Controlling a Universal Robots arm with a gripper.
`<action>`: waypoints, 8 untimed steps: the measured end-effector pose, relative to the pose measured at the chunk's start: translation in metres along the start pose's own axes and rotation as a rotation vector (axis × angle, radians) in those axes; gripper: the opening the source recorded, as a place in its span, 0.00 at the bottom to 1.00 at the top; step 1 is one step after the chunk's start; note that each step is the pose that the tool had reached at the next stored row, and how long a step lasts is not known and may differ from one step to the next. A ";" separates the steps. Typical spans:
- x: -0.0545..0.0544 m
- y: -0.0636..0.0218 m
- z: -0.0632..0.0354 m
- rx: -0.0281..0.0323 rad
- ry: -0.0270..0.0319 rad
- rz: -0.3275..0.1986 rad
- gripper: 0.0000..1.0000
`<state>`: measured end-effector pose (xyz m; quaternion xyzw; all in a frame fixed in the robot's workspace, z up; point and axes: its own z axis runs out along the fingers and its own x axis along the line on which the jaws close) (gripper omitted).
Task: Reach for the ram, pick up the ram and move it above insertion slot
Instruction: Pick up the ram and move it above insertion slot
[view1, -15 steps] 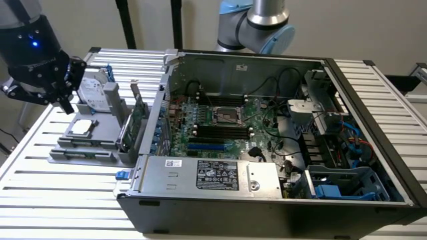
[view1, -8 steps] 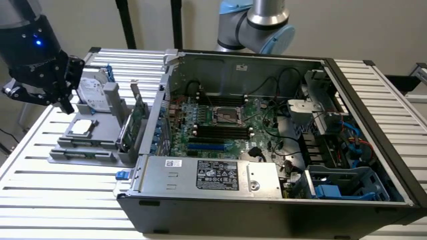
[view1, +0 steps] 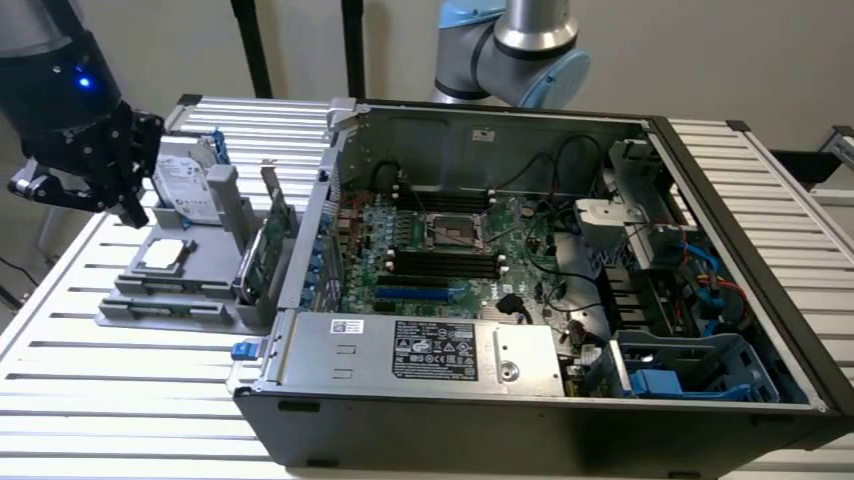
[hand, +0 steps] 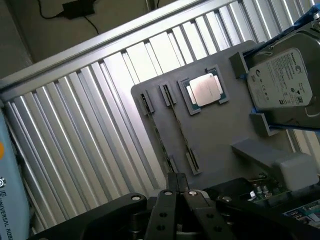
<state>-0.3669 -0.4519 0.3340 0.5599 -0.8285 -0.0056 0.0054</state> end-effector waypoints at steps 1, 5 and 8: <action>0.000 0.0000 0.0000 0.0001 0.0003 -0.019 0.11; 0.000 0.0000 0.0000 0.0002 0.0015 -0.091 0.11; 0.000 0.0000 0.0001 0.0004 0.0022 -0.146 0.11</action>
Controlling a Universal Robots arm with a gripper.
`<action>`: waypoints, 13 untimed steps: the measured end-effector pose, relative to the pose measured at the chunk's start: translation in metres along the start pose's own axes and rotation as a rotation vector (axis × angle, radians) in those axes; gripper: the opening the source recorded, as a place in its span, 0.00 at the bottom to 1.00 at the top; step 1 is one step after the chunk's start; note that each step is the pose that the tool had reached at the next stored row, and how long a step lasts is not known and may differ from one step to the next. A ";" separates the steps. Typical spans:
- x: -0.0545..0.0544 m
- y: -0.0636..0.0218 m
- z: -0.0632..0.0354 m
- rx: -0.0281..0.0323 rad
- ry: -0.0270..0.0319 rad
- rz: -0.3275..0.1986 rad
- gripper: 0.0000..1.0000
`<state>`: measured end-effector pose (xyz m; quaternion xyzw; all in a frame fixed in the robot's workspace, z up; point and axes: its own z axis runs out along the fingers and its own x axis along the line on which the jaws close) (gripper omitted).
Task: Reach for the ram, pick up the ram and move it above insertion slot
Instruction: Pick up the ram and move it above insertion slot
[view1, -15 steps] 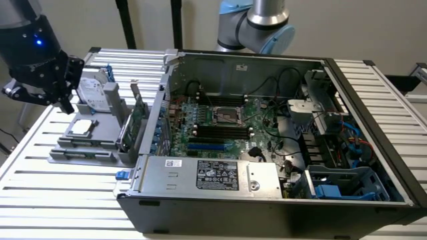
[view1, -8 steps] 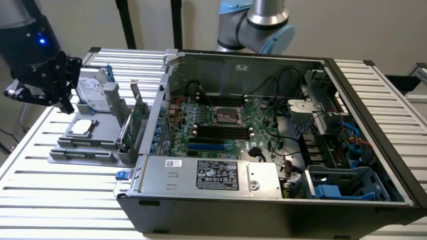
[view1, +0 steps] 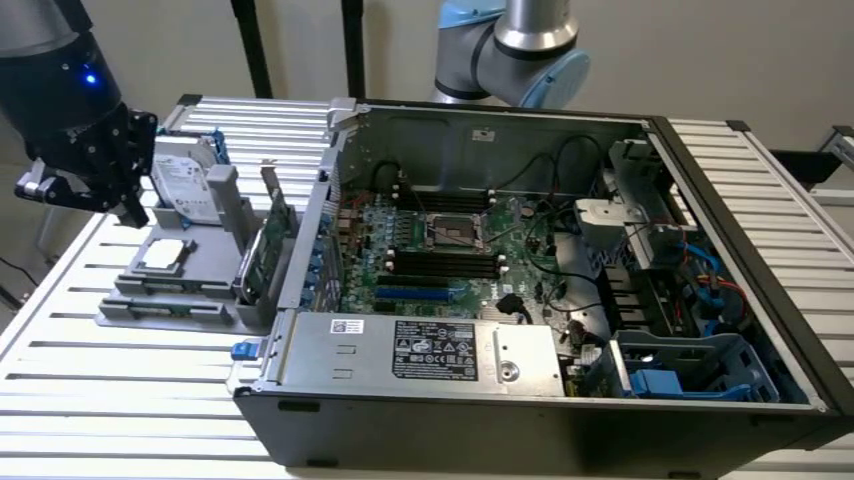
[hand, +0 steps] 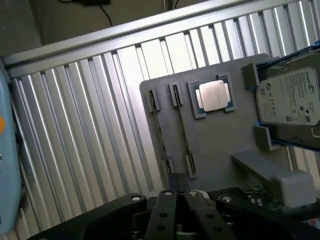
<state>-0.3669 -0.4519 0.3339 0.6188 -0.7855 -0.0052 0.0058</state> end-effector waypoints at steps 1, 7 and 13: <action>0.000 0.0000 0.0000 0.0001 0.0002 -0.018 0.11; 0.000 0.0005 0.0000 0.0002 0.0017 -0.108 0.11; 0.000 0.0005 0.0000 0.0003 0.0017 -0.109 0.24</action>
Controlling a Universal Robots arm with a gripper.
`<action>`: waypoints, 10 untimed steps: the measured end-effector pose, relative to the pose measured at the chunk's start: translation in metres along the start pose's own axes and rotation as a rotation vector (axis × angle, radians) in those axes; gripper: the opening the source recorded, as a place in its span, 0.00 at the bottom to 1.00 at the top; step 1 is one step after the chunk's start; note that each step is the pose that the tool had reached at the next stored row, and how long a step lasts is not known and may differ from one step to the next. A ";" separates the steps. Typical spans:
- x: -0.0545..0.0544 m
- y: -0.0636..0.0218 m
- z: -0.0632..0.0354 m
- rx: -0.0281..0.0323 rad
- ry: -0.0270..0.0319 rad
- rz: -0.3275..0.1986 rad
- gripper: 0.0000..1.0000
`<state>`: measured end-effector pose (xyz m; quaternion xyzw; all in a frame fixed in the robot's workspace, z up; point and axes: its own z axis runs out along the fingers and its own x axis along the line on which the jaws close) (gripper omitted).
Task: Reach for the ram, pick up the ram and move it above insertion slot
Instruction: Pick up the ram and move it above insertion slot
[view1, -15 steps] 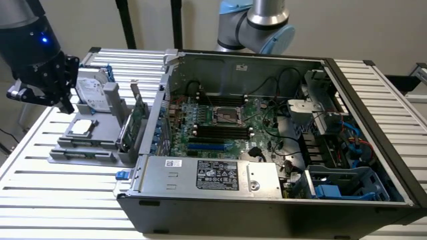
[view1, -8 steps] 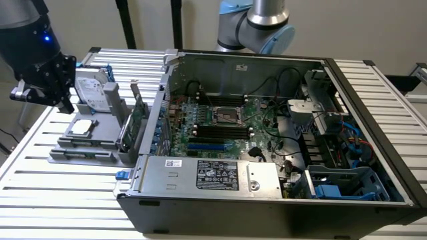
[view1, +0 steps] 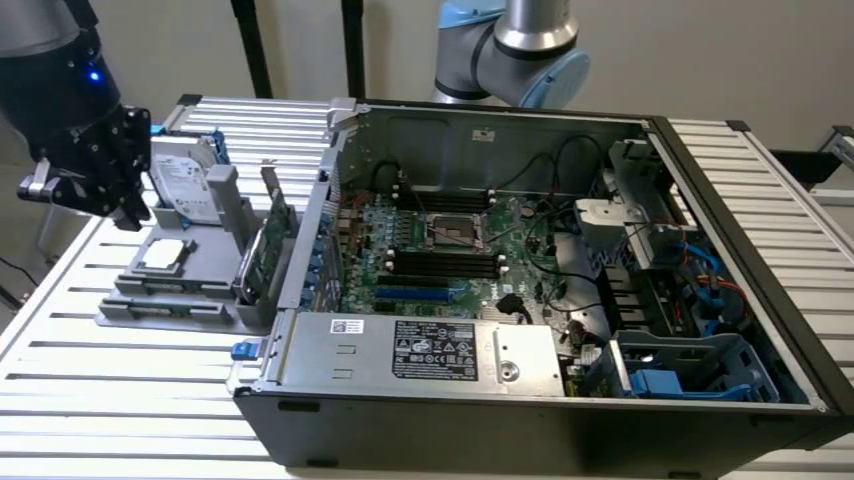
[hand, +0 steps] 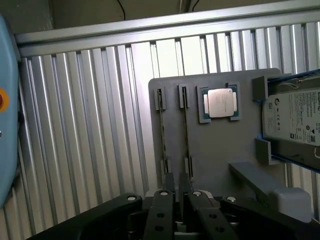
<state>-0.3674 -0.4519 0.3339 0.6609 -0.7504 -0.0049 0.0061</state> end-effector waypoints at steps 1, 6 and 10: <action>0.000 0.0000 0.0000 0.0000 0.0000 0.000 0.24; 0.000 0.0005 0.0036 0.0006 -0.0001 -0.001 0.31; 0.000 0.0011 0.0109 0.0005 0.0000 -0.006 0.31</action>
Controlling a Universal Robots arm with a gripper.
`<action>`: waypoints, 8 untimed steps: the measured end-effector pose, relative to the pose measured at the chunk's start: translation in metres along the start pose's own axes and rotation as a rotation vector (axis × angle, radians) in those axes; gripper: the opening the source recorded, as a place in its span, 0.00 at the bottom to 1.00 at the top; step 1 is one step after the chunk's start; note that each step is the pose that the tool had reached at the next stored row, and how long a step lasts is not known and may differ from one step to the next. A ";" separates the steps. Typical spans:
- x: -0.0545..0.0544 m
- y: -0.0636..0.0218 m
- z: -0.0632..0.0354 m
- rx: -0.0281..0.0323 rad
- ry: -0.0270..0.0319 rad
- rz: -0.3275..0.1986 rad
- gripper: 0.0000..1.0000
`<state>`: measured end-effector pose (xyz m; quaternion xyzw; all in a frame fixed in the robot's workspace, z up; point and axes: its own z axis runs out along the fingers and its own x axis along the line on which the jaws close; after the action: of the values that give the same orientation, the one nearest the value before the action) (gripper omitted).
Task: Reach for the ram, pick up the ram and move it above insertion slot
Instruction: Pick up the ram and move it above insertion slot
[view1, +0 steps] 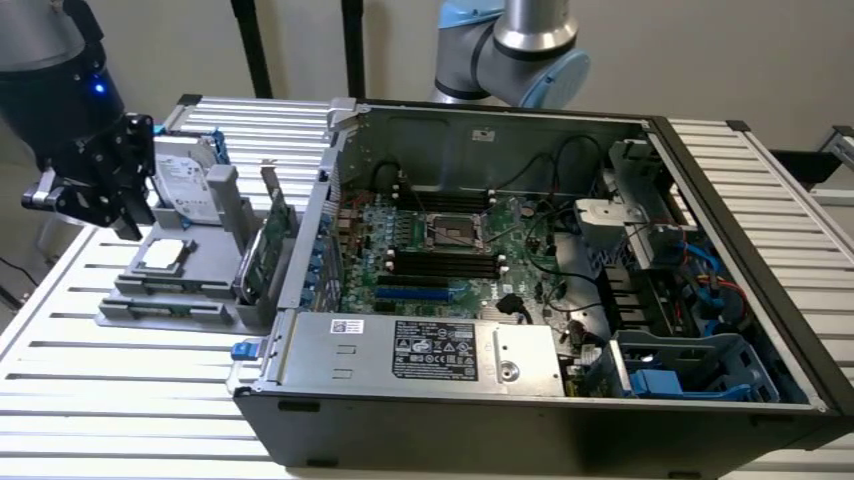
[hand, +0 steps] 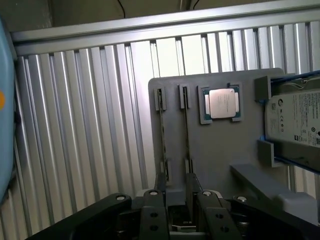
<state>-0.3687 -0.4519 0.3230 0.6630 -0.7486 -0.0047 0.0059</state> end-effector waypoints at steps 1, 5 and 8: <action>0.000 0.0002 0.0019 0.0001 0.0000 -0.002 0.31; 0.000 0.0008 0.0091 0.0000 0.0002 -0.009 0.31; 0.000 0.0015 0.0147 0.0001 0.0001 -0.014 0.31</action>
<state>-0.3704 -0.4520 0.3084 0.6682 -0.7440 -0.0046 0.0059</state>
